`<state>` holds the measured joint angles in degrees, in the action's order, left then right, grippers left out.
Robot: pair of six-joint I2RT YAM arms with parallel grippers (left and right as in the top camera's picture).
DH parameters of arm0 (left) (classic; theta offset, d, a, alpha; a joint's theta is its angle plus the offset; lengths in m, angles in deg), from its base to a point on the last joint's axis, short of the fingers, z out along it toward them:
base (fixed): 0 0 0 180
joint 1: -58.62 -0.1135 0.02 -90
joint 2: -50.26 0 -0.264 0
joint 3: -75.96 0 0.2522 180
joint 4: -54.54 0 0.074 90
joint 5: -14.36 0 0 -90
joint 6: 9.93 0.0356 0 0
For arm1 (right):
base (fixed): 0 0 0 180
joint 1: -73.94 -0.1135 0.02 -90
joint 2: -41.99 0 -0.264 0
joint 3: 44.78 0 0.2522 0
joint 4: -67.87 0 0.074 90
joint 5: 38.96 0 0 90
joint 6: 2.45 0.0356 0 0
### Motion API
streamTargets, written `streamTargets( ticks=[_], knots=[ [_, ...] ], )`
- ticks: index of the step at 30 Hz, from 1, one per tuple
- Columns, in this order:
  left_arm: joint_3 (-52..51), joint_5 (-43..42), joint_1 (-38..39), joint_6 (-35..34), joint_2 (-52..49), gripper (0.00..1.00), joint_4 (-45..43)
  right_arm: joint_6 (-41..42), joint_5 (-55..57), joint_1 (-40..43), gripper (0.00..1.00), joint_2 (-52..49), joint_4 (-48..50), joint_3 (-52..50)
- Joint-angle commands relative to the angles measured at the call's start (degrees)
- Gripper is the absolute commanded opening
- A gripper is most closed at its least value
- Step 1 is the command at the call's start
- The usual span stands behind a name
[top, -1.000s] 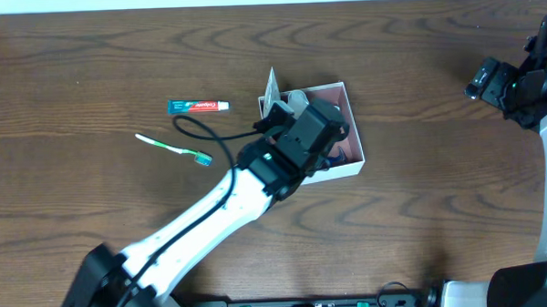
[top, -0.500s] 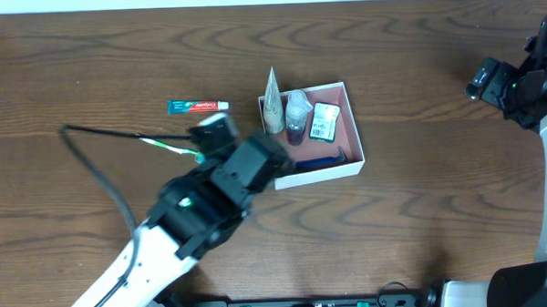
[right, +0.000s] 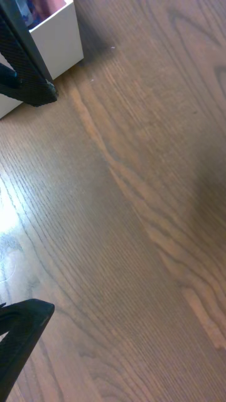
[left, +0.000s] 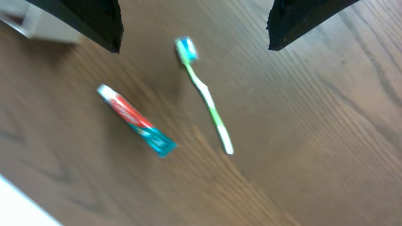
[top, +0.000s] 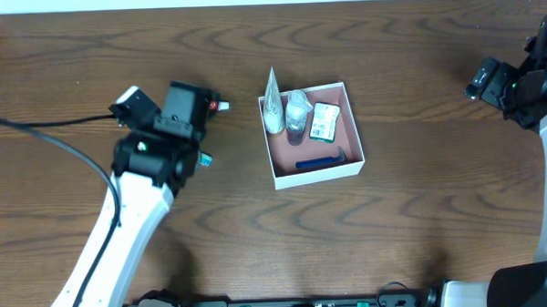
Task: Pack container
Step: 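Move the left gripper back to the green toothbrush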
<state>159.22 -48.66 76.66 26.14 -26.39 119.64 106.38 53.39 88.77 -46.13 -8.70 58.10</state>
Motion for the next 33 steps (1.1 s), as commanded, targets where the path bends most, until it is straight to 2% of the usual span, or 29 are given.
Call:
streamTargets(
  ticks=[1, 4, 11, 23, 33],
  knots=[
    [0.98, -4.46, -4.37, 1.81, -3.82, 0.74, -1.57, -0.63, 0.22, 0.33, 0.99, -0.17, 0.0, 0.07],
    [0.98, -10.93, -8.39, 1.11, -8.33, 0.74, -4.66, -0.63, 0.2, 0.33, 0.99, -0.17, 0.02, 0.07],
    [0.98, -22.25, -14.71, -5.97, -18.29, 0.71, -7.56, -0.63, 0.22, 0.33, 0.99, -0.17, 0.0, 0.07],
    [0.98, -25.05, -16.11, -10.51, -27.23, 0.68, -8.81, -0.63, 0.22, 0.33, 0.99, -0.17, 0.0, 0.07],
    [0.98, -25.83, -18.08, -11.28, -31.41, 0.67, -9.92, -0.63, 0.22, 0.33, 0.99, -0.17, 0.0, 0.07]
  ],
)
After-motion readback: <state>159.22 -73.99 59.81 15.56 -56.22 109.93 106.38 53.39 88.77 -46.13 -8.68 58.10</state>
